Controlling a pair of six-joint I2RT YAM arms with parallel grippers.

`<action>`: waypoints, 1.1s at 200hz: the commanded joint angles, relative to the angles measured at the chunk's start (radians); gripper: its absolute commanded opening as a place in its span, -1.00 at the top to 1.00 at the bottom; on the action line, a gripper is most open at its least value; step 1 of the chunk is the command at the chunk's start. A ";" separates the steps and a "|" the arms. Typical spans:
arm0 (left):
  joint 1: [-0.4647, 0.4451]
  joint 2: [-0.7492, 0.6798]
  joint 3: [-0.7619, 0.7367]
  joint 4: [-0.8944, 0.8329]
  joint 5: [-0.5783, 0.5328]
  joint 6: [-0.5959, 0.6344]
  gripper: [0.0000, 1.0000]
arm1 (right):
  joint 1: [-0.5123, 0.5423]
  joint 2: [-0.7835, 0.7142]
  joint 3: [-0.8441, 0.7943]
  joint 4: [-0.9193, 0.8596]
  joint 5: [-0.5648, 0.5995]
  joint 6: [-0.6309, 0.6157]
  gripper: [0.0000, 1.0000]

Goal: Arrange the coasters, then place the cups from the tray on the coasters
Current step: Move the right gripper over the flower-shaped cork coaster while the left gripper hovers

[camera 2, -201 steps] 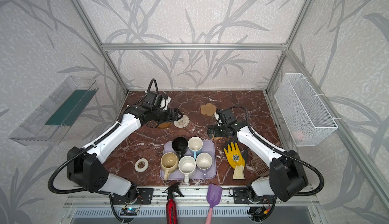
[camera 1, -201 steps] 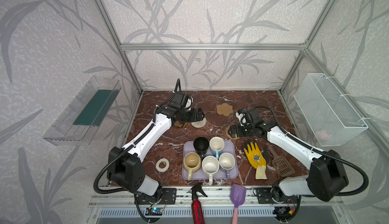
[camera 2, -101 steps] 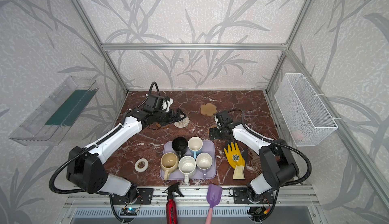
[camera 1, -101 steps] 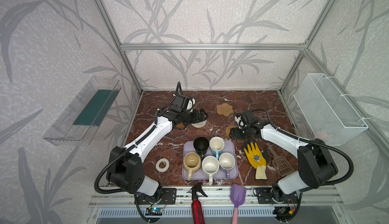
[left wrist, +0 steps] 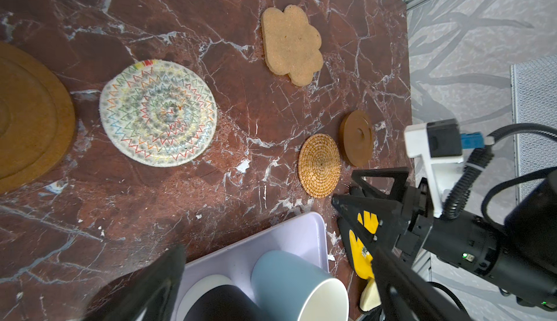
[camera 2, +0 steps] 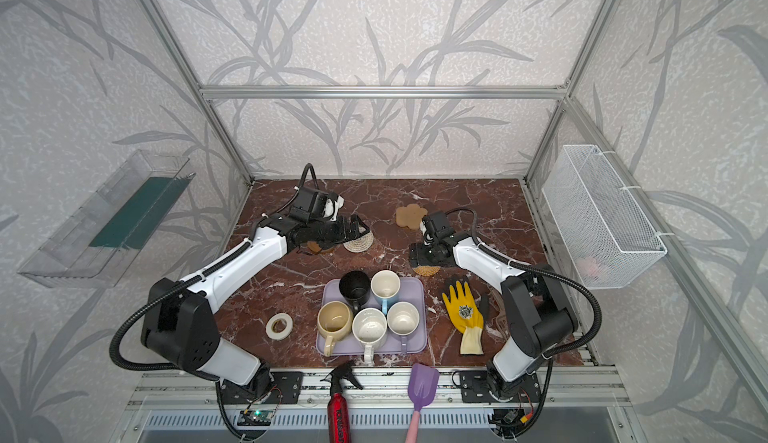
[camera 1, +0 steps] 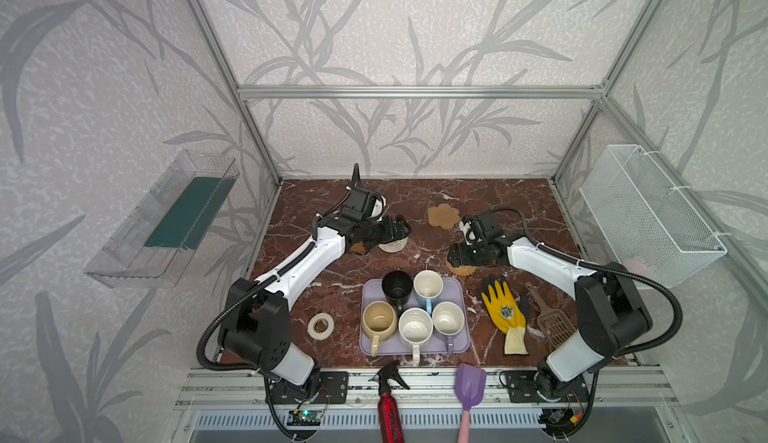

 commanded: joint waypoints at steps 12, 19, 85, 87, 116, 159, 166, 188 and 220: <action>-0.005 0.016 0.036 -0.003 -0.027 0.019 -0.99 | -0.005 0.048 0.043 0.009 0.008 0.020 -0.66; -0.005 0.023 0.038 -0.005 -0.032 0.024 -0.99 | -0.005 0.056 0.046 0.019 0.008 0.024 -0.66; -0.005 0.113 0.114 -0.014 -0.052 0.052 -0.99 | -0.057 0.179 0.155 0.061 -0.001 0.070 -0.87; -0.005 0.118 0.119 -0.014 -0.052 0.053 -0.99 | -0.060 0.186 0.161 0.058 -0.002 0.072 -0.87; -0.005 0.166 0.167 -0.019 -0.050 0.059 -0.99 | -0.087 0.239 0.220 0.063 -0.010 0.086 -0.87; -0.004 0.223 0.218 -0.040 -0.068 0.080 -0.99 | -0.117 0.342 0.339 0.043 0.004 0.074 -0.86; -0.003 0.235 0.227 -0.042 -0.071 0.083 -0.99 | -0.121 0.373 0.379 0.020 0.018 0.067 -0.86; -0.003 0.273 0.264 -0.054 -0.068 0.093 -0.98 | -0.129 0.446 0.473 -0.019 0.056 0.049 -0.85; -0.002 0.342 0.369 -0.137 -0.093 0.145 -0.99 | -0.149 0.540 0.597 -0.065 0.051 0.042 -0.83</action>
